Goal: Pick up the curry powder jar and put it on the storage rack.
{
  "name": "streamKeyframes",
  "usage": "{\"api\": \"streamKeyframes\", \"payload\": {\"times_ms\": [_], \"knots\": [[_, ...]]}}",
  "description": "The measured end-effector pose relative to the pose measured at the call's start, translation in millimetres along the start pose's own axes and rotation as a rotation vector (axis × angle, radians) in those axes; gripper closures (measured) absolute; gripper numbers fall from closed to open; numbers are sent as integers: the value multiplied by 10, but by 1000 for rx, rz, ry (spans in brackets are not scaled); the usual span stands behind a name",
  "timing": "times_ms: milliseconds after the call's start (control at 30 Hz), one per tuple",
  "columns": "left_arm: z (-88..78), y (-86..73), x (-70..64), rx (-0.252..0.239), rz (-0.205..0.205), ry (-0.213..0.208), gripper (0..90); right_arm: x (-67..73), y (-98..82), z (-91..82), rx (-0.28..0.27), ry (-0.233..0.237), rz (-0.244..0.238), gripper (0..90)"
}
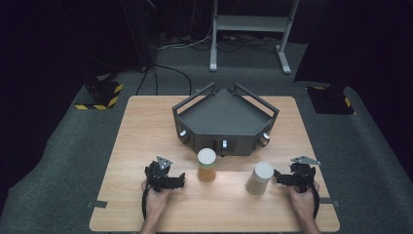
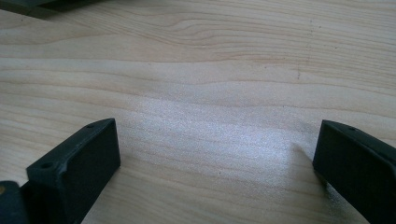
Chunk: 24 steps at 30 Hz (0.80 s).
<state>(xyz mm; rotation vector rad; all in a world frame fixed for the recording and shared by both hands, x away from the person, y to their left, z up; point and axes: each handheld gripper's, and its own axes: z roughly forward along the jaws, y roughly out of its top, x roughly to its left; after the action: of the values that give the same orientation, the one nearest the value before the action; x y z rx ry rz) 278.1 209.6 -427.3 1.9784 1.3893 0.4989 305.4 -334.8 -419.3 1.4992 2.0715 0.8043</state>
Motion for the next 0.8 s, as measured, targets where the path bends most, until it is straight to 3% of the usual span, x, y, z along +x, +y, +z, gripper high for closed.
{"api": "streamKeyframes", "payload": {"times_ms": [267, 600, 800], "knots": [[-128, 42, -71, -19, 53, -91, 7, -1, 0, 0, 0, 0, 0, 0], [-169, 102, -225, -25, 135, -164, 10, 0, 0, 0, 0, 0, 0, 0], [-141, 159, -306, -35, 153, -189, 12, 0, 0, 0, 0, 0, 0, 0]]}}
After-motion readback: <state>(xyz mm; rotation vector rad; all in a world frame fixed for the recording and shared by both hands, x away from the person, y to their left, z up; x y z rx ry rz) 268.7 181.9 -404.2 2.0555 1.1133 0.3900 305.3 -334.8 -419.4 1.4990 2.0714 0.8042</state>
